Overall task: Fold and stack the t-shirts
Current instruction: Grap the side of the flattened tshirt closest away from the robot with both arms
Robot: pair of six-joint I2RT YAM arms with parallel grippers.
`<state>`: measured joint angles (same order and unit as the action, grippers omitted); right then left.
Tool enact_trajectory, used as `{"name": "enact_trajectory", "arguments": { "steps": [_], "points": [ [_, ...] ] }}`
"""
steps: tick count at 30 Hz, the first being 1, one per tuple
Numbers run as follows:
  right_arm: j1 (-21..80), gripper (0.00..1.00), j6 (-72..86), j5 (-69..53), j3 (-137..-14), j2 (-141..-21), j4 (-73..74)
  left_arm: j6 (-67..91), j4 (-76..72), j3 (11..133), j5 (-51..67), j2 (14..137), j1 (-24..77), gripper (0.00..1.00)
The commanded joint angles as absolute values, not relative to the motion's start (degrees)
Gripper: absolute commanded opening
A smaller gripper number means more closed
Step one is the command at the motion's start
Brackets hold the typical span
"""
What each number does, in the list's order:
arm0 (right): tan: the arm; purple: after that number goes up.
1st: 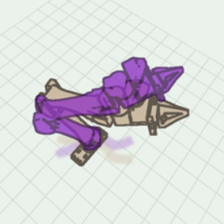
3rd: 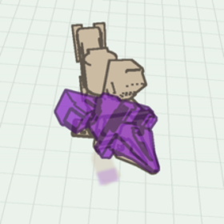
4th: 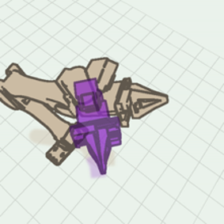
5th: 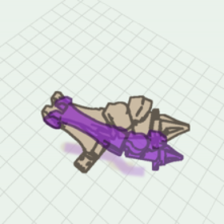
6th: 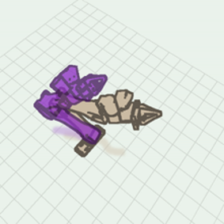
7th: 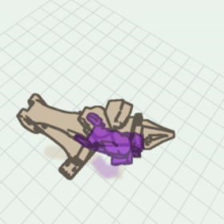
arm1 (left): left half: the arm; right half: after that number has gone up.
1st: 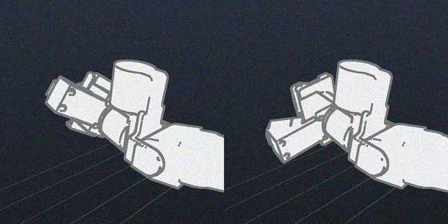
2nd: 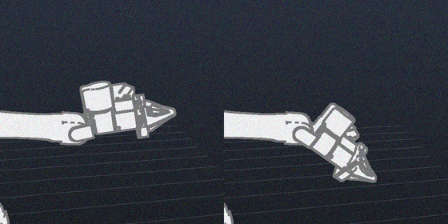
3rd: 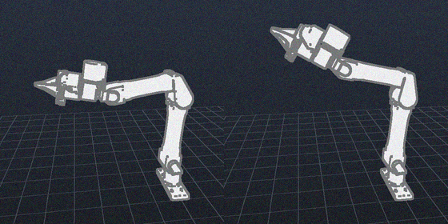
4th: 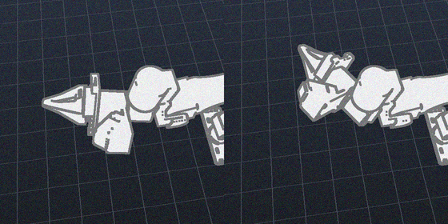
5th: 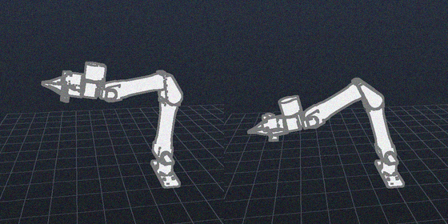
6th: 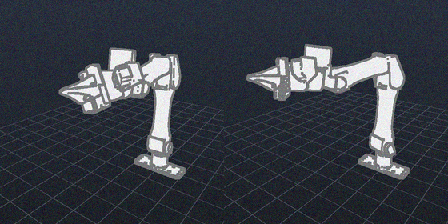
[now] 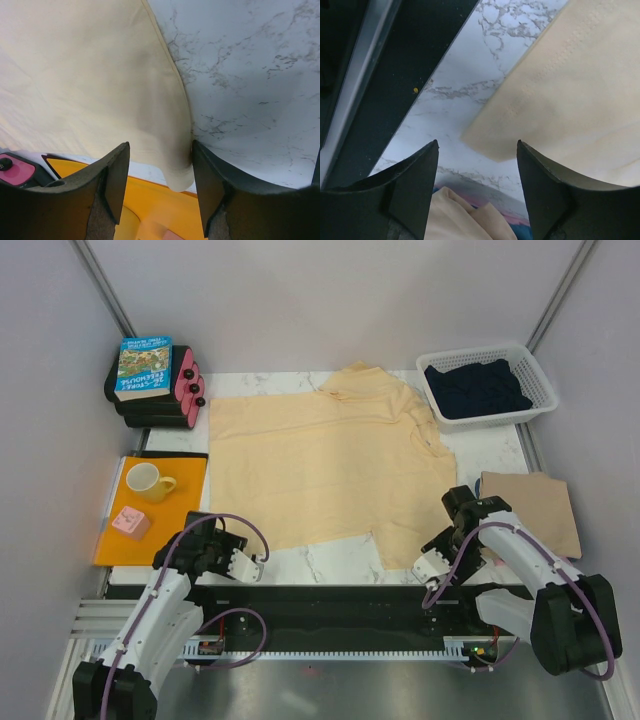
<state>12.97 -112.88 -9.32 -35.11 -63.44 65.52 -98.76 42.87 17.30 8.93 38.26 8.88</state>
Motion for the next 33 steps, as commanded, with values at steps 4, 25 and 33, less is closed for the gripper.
{"name": "enact_trajectory", "arguments": {
  "steps": [4, 25, 33],
  "points": [
    [13.2, 0.70, -113.0, -10.9, -30.6, -64.7, 56.4, -98.8, 46.4, 15.9, 10.7, 39.9, 9.1, 0.61],
    [13.2, 0.28, -109.7, -11.0, -24.1, -64.8, 45.9, -99.4, 44.5, 15.0, 13.1, 46.3, 9.1, 0.36],
    [13.2, 0.12, -109.3, -10.4, -25.4, -65.1, 45.6, -99.2, 44.5, 15.5, 13.3, 48.2, 9.2, 0.02]
  ]
}}
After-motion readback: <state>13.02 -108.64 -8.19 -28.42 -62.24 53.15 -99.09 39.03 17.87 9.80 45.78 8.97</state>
